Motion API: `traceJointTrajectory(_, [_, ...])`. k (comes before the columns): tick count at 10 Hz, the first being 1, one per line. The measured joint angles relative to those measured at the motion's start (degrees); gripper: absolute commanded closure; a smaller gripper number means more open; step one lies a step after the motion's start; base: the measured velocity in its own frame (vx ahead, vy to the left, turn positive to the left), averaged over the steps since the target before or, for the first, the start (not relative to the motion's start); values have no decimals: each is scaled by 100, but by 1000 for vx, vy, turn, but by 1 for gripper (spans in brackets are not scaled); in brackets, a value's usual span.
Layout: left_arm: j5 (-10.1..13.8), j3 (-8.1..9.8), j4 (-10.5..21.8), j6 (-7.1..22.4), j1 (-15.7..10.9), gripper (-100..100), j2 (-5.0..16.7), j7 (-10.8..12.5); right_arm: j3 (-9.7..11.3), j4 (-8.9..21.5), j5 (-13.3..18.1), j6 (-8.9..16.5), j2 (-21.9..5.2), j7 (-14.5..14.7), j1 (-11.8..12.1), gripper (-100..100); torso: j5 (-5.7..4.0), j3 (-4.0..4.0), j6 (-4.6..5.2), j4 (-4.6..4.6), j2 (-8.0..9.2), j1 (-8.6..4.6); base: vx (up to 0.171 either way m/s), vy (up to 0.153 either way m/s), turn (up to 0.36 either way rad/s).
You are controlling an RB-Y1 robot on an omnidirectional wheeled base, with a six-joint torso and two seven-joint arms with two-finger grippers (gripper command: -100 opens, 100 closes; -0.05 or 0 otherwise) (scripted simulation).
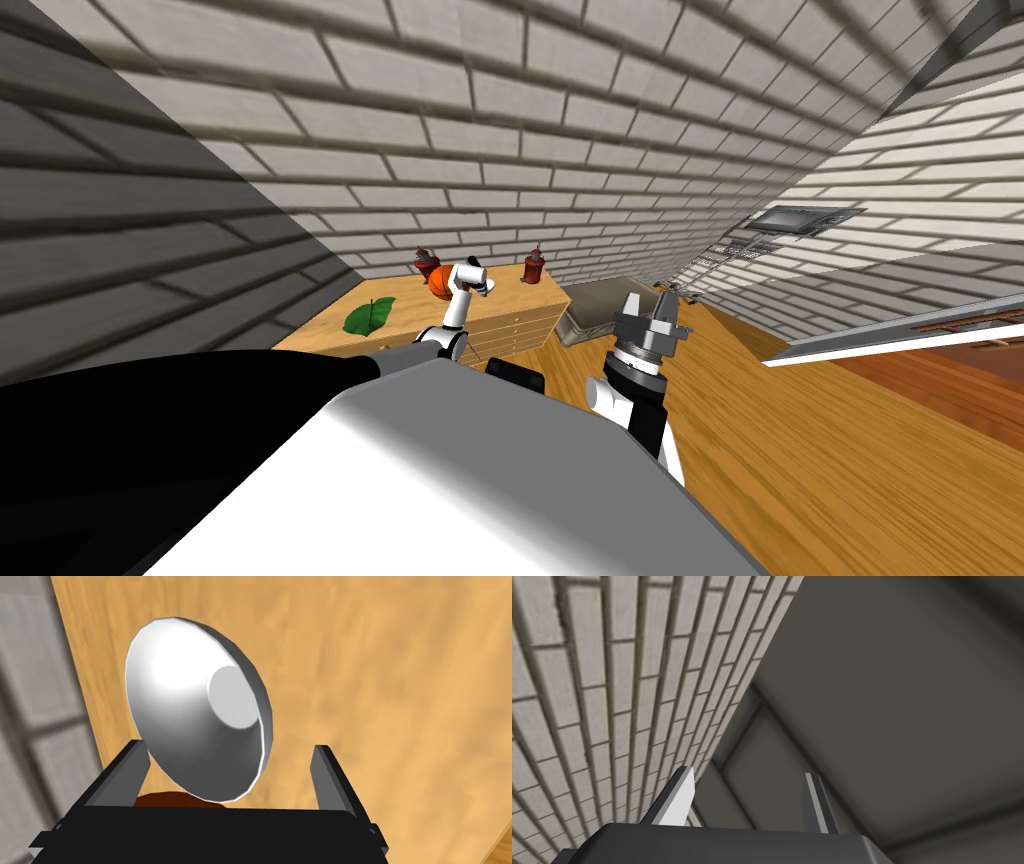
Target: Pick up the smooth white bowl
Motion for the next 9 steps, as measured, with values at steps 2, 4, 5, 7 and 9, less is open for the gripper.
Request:
traceJointTrajectory(2, [-21, 3, 134, 183, 104, -100, -46, -4, 0, 0, 0, 0, 0, 0, 0, 0, -2, 3, 0, 1, 6, -7, 18, 19, -22])
traceJointTrajectory(4, [-21, 3, 141, 200, 107, -100, -47, -4, 0, 0, 0, 0, 0, 0, 0, 0, -4, 9, 0, 4, 15, -17, 7, 1, 8])
traceJointTrajectory(5, [-16, 7, 211, 125, 123, -100, -49, -11, 0, 0, 0, 0, 0, 0, 0, 0, -4, 8, 0, 3, 13, -18, 22, -2, 14])
traceJointTrajectory(7, [-21, 1, 358, -81, 160, -100, -69, -12, 1, 0, 0, 0, 1, 0, 0, 0, -5, 8, 0, 3, 13, -21, 3, -4, 12])
traceJointTrajectory(9, [-20, 1, 363, -100, 163, 100, -69, -14, 1, 0, 0, 0, 1, 0, 0, 0, -5, 10, 1, 5, 17, -19, 0, 0, 0])
